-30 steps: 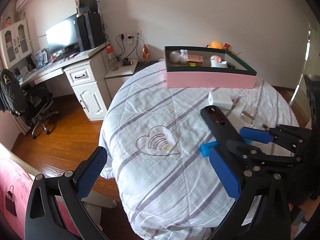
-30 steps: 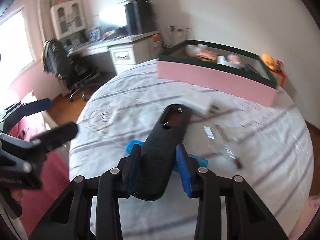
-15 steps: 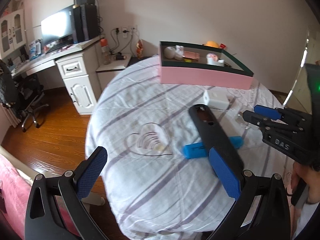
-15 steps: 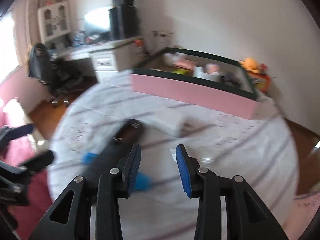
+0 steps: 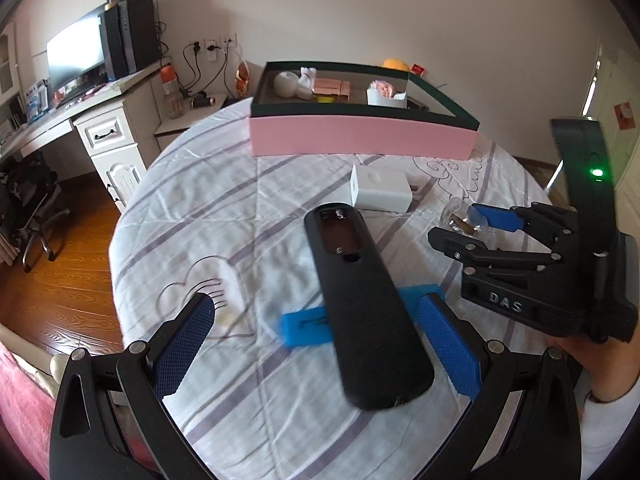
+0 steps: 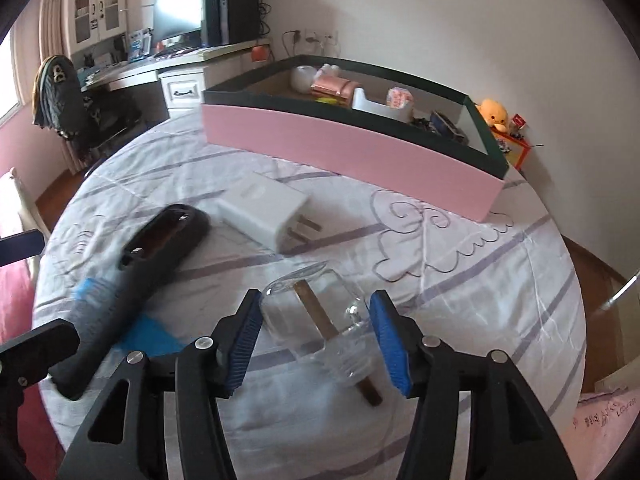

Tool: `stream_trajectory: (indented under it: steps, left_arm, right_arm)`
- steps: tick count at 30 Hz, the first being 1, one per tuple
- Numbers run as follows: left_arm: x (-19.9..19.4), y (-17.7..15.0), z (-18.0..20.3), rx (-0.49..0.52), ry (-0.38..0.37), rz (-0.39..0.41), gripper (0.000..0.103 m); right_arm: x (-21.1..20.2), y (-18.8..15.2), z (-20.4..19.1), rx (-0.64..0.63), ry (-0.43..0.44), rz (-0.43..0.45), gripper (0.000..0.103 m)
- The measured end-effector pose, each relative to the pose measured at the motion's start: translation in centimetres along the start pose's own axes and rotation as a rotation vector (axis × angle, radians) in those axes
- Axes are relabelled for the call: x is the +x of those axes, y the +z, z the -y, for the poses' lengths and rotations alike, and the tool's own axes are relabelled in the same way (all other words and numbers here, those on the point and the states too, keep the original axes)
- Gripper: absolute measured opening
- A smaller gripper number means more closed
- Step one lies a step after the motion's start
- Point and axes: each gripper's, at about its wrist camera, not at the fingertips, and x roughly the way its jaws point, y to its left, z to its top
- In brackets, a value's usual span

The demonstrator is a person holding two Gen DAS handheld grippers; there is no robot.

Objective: Organize rigid objects
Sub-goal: 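Pass the black device to the left tool while the right tool moves to the glass cup, then grasp the clear glass cup with the right tool while the left tool holds the device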

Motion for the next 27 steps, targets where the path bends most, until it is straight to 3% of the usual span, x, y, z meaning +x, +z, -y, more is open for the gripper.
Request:
stream_trajectory:
  steps: [2,7,12,17,22,24,27]
  left_arm:
    - [0.8,0.4,0.4,0.004,0.007,-0.011,0.103]
    - [3.1,1.4,1.1,-0.002,0.035,-0.052,0.103]
    - [4.9,1.9,0.9,-0.029,0.074,-0.071,0.103]
    - [5.8,1.9,0.6,-0.013,0.071,-0.086,0.088]
    - [5.3,1.9,1.2,0.037,0.018,-0.060,0.052]
    - [5.2,1.9,1.5,0.060,0.005,-0.057,0.045]
    - [4.9,1.8,1.5,0.067,-0.006,-0.052,0.045]
  right_arm:
    - [0.0,-0.1,0.7,0.013,0.023,0.011,0.054]
    - [-0.6,-0.5,2.8,0.036,-0.056,0.035,0.054]
    - [-0.2,-0.6,4.2,0.084,-0.014,0.039,0.054]
    - [0.5,-0.4,3.9,0.069,-0.013,0.011,0.054]
    - [0.7,-0.6,4.2,0.085,0.005,0.006,0.054]
    - [0.8,-0.6,4.3,0.088,0.009,0.005,0.054]
    - [0.8,-0.6,4.2,0.089,0.011,0.004,0.054]
